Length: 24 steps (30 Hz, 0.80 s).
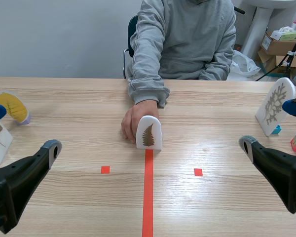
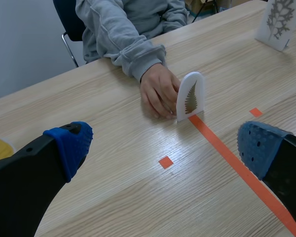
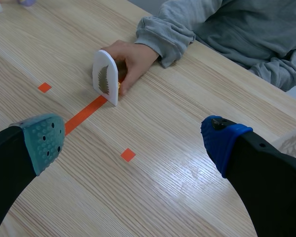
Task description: Do the leaf sorting experiment
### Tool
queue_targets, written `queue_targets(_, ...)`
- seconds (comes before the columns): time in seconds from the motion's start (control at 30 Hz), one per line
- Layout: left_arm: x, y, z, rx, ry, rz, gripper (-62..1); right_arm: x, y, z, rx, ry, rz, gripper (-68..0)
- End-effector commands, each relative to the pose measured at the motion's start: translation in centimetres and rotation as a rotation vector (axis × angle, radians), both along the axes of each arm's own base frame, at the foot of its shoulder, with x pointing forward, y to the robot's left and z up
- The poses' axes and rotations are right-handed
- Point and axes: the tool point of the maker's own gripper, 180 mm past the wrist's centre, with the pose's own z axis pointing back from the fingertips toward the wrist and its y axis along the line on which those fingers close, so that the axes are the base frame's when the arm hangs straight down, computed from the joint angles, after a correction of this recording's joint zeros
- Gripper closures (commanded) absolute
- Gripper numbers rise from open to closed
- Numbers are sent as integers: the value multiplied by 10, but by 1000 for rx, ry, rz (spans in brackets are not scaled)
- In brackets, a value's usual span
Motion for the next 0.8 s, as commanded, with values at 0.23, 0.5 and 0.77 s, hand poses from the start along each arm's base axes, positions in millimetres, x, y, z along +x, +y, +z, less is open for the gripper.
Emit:
queue_targets(0.23,-1,0,1,-7,1,4,-623,2,0,5,20,-19,-1,-564)
queue_targets(0.5,-1,0,1,-7,1,4,-623,2,0,5,19,-19,-1,-564)
queue_targets(0.77,-1,0,1,-7,1,4,-623,2,0,5,19,-19,-1,-564)
